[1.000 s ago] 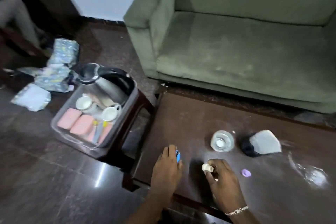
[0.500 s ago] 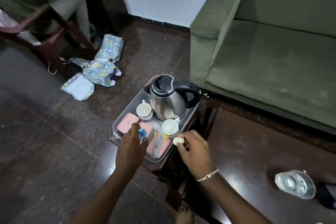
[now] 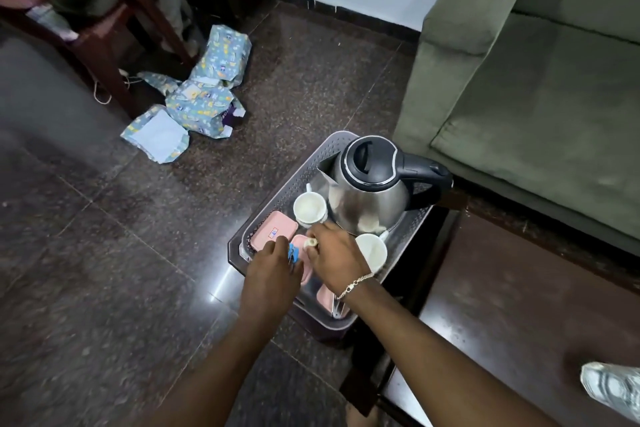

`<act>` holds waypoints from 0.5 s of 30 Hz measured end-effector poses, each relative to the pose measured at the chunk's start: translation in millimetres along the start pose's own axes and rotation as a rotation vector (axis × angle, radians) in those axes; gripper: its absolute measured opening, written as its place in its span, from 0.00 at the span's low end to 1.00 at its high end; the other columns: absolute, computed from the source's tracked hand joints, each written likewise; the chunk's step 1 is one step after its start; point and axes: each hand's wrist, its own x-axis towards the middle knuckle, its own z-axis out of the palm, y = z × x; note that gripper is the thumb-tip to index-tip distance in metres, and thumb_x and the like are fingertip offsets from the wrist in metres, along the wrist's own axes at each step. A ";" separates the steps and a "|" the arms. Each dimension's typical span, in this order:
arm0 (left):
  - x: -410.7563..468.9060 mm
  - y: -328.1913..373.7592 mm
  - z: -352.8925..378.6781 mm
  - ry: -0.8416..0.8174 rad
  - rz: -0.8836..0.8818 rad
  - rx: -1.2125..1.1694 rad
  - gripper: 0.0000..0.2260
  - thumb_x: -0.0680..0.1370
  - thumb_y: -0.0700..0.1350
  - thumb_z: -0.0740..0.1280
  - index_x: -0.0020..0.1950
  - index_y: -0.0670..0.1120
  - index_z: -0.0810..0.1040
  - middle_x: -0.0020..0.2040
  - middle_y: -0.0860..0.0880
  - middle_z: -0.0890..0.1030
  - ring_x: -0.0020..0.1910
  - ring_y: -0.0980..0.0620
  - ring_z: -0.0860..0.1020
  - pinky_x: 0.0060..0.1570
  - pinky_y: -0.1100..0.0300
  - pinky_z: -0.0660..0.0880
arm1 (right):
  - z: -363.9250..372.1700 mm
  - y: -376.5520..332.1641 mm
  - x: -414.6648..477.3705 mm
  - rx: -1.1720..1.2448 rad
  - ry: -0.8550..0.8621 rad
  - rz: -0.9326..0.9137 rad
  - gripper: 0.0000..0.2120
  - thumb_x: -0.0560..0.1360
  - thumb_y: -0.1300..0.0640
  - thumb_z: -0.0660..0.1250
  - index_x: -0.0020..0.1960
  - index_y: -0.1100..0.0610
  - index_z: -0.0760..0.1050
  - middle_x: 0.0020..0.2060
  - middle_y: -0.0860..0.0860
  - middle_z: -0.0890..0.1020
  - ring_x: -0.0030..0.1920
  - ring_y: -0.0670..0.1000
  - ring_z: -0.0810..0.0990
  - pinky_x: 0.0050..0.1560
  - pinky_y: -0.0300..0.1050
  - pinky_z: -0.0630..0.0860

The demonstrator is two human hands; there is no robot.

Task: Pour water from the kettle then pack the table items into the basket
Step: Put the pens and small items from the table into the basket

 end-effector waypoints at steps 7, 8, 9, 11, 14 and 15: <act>-0.1 -2.8 2.5 -0.002 0.022 0.040 0.13 0.76 0.50 0.73 0.51 0.44 0.74 0.47 0.41 0.81 0.44 0.37 0.80 0.39 0.48 0.74 | 11.2 4.5 3.0 -0.077 -0.042 -0.005 0.12 0.74 0.60 0.70 0.57 0.58 0.78 0.55 0.57 0.79 0.54 0.61 0.80 0.51 0.52 0.76; -0.7 -2.3 1.7 -0.005 0.019 0.033 0.13 0.76 0.50 0.73 0.51 0.44 0.74 0.47 0.41 0.81 0.45 0.37 0.80 0.39 0.48 0.74 | 11.1 4.7 2.7 -0.077 -0.048 -0.011 0.12 0.75 0.60 0.70 0.58 0.59 0.78 0.56 0.57 0.79 0.55 0.61 0.80 0.52 0.53 0.76; -1.8 -1.9 0.8 -0.004 0.024 0.024 0.13 0.75 0.49 0.74 0.51 0.43 0.75 0.47 0.41 0.80 0.45 0.36 0.79 0.39 0.48 0.74 | 10.1 4.9 1.4 -0.068 -0.050 -0.019 0.13 0.75 0.60 0.69 0.59 0.59 0.77 0.57 0.57 0.78 0.56 0.61 0.79 0.53 0.53 0.76; -4.9 -0.8 -2.3 0.005 0.040 0.007 0.14 0.73 0.48 0.75 0.52 0.43 0.75 0.48 0.41 0.79 0.44 0.36 0.79 0.39 0.48 0.75 | 4.3 5.3 -5.1 -0.031 -0.034 -0.041 0.16 0.76 0.60 0.69 0.63 0.58 0.76 0.60 0.56 0.77 0.57 0.59 0.79 0.56 0.52 0.76; -11.1 5.1 -8.6 0.048 0.068 -0.034 0.17 0.72 0.45 0.75 0.56 0.44 0.74 0.52 0.42 0.75 0.46 0.38 0.78 0.42 0.47 0.77 | -12.0 9.3 -28.6 0.047 0.063 -0.071 0.18 0.75 0.62 0.69 0.64 0.58 0.76 0.61 0.56 0.76 0.55 0.58 0.79 0.56 0.50 0.77; -14.5 10.4 -10.0 0.077 0.082 -0.044 0.17 0.72 0.44 0.75 0.57 0.44 0.74 0.53 0.43 0.75 0.47 0.38 0.77 0.43 0.48 0.77 | -18.4 12.6 -41.7 0.070 0.105 -0.067 0.17 0.74 0.63 0.70 0.63 0.58 0.76 0.60 0.55 0.76 0.54 0.58 0.80 0.55 0.51 0.77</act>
